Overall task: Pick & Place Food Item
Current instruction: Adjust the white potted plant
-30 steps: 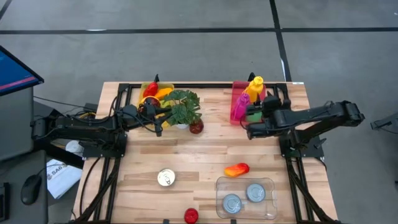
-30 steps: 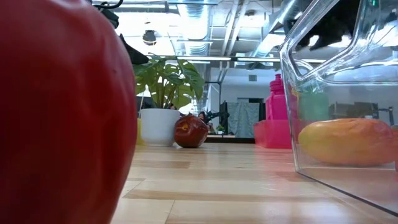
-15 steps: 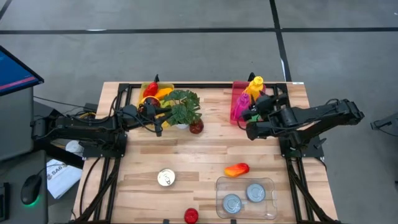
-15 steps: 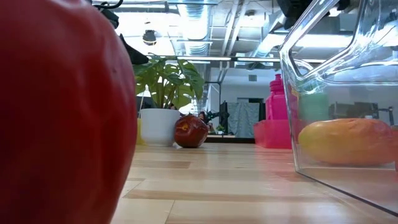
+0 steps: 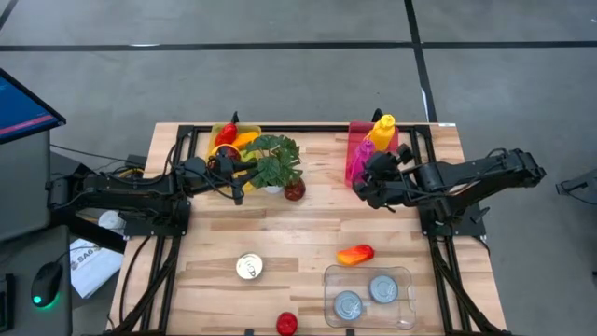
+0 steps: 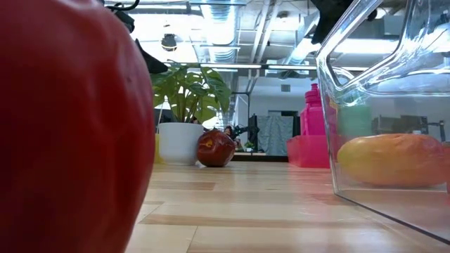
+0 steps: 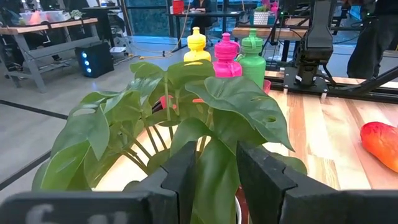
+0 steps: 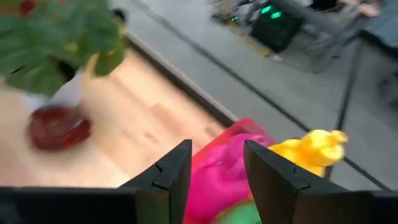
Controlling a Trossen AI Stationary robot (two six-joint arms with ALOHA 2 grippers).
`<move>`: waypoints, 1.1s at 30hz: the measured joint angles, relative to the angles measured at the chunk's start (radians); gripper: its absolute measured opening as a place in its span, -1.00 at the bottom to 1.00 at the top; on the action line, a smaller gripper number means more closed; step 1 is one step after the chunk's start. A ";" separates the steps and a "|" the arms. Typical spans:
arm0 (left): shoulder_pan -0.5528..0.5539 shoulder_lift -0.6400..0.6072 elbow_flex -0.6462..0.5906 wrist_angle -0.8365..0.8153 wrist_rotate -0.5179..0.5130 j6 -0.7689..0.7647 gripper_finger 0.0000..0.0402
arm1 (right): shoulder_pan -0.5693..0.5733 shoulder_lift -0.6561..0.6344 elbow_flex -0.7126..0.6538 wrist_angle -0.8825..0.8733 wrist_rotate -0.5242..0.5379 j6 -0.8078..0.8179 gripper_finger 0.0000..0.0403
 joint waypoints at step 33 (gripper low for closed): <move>-0.105 0.027 0.001 -0.124 0.177 -0.083 -0.48 | -0.265 0.180 -0.001 0.323 -0.532 -0.673 -0.60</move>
